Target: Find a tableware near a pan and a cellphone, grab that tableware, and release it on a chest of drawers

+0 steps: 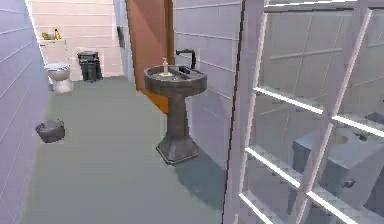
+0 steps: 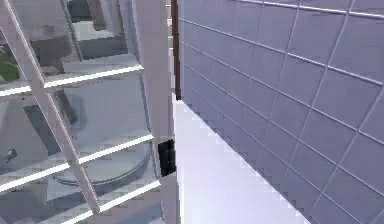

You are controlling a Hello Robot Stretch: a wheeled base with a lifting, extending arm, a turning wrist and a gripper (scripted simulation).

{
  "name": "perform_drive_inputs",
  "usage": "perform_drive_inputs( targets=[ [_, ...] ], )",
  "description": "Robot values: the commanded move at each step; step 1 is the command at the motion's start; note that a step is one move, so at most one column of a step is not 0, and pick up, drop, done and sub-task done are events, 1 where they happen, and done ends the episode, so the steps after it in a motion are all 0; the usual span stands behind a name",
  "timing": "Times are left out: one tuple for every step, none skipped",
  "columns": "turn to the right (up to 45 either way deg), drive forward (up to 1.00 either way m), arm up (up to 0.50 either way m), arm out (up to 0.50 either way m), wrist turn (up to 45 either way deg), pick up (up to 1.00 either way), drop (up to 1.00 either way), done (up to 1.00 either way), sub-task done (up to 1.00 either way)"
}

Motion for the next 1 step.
perform_drive_inputs(
  targets=[
    [45.0, 0.00, 0.00, 0.00, 0.0, 0.00, 0.00, 0.00, 0.00]
  ],
)
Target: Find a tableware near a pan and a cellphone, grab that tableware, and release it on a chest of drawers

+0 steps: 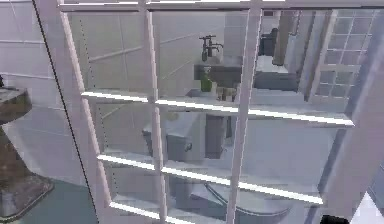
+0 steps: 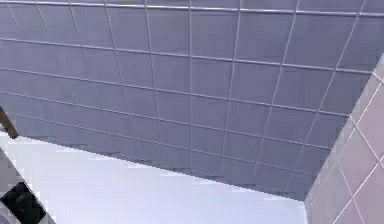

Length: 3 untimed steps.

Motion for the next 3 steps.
perform_drive_inputs(
  targets=[
    [45.0, 0.00, 0.00, 0.00, 0.0, 0.00, 0.00, 0.00, 0.00],
    [33.0, 0.00, 0.00, 0.00, 0.0, 0.00, 0.00, 0.00, 0.00],
    [0.0, 0.30, 0.00, 0.00, 0.0, 0.00, 0.00, 0.00, 0.00]
  ],
)
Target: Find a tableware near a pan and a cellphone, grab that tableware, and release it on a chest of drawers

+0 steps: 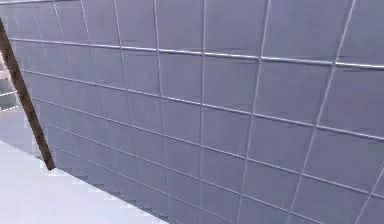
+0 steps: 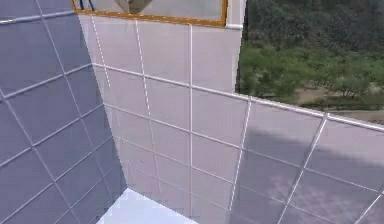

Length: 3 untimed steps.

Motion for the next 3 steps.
perform_drive_inputs(
  targets=[
    [-15.0, 0.00, 0.00, 0.00, 0.0, 0.00, 0.00, 0.00, 0.00],
    [0.0, 0.45, 0.00, 0.00, 0.0, 0.00, 0.00, 0.00, 0.00],
    [-45.0, 0.00, 0.00, 0.00, 0.0, 0.00, 0.00, 0.00, 0.00]
  ],
)
